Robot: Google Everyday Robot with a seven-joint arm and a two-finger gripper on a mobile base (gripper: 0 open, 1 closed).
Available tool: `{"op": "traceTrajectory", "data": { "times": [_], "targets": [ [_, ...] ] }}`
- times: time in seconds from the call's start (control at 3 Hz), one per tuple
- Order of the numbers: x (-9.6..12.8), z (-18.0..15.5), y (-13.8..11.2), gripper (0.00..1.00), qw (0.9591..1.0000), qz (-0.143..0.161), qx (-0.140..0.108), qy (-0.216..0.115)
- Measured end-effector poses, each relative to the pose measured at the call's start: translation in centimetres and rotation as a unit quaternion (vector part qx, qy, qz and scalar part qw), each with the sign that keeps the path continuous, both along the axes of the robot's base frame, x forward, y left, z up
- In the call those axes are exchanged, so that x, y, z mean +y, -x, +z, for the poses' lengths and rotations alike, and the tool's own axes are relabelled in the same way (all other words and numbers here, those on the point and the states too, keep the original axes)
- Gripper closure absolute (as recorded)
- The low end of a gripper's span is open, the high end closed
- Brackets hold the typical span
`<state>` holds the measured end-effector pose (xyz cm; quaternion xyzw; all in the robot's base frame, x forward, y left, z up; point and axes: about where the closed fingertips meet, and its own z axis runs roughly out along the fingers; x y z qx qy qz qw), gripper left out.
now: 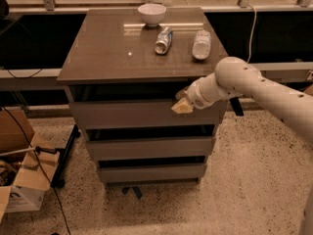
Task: Open top drawer
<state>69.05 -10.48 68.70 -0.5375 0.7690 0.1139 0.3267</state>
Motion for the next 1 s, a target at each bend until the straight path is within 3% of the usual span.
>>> {"op": "traceTrajectory", "data": {
  "times": [0.33, 0.67, 1.0],
  "targets": [
    [0.0, 0.81, 0.0, 0.23, 1.0, 0.0, 0.0, 0.0],
    [0.01, 0.84, 0.0, 0.01, 1.0, 0.0, 0.0, 0.0],
    [0.38, -0.12, 0.06, 0.0, 1.0, 0.0, 0.007, -0.003]
  ]
}}
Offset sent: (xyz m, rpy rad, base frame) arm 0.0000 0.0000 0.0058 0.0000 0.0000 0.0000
